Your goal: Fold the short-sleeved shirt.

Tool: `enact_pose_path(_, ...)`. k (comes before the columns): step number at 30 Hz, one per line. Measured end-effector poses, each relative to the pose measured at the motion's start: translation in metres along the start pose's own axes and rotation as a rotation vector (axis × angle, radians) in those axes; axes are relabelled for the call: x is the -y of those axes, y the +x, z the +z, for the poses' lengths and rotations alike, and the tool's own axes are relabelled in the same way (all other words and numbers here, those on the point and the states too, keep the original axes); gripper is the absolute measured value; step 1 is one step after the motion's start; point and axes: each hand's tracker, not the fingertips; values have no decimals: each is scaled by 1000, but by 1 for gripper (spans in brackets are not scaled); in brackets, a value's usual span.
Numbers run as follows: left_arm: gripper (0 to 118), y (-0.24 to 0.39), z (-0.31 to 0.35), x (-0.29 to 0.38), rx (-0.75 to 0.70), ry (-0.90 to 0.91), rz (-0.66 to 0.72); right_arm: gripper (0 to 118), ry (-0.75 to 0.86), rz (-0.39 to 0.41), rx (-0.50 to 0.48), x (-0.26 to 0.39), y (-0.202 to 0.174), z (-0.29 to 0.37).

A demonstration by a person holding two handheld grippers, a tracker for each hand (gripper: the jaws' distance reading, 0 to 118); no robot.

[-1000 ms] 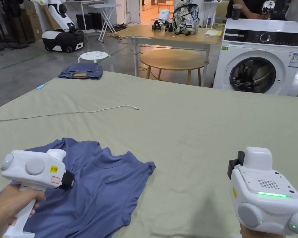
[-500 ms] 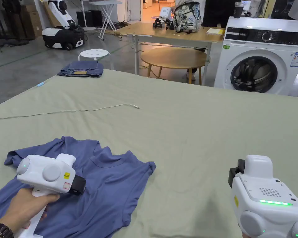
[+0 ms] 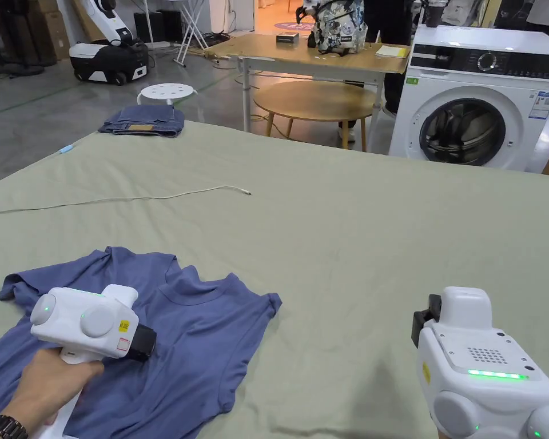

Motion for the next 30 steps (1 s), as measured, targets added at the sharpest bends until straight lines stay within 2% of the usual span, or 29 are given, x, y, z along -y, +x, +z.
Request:
enact_pose_path(1,35,-5,-6,-2,6,3,-15,0,-2,0,3,0,0,0)
enact_pose_path(2,7,-3,-5,-2,10,6,-32,0,-3,-1,3,1,1,0)
enact_pose_path(3,0,1,-3,-2,-19,33,-78,0,-5,-4,5,1,1,0)
enact_pose_path(4,0,4,-2,-1,-62,52,-109,0,-8,-7,6,2,1,-2)
enact_pose_path(6,0,7,-1,5,-33,39,-91,0,-10,-15,7,3,2,-2)
enact_pose_path(9,0,-2,2,10,-6,101,-35,0,-12,-18,9,3,3,0)
enact_pose_path(12,0,-2,19,9,-6,185,-36,0,-8,-20,10,3,5,4)
enact_pose_path(21,0,-4,110,-31,16,384,-29,0,38,-58,30,-6,18,15)
enact_pose_path(25,0,8,152,-45,32,535,-34,0,62,-77,42,-18,26,27)
enact_pose_path(30,0,64,227,-69,72,670,-139,0,89,-87,64,-22,38,34)
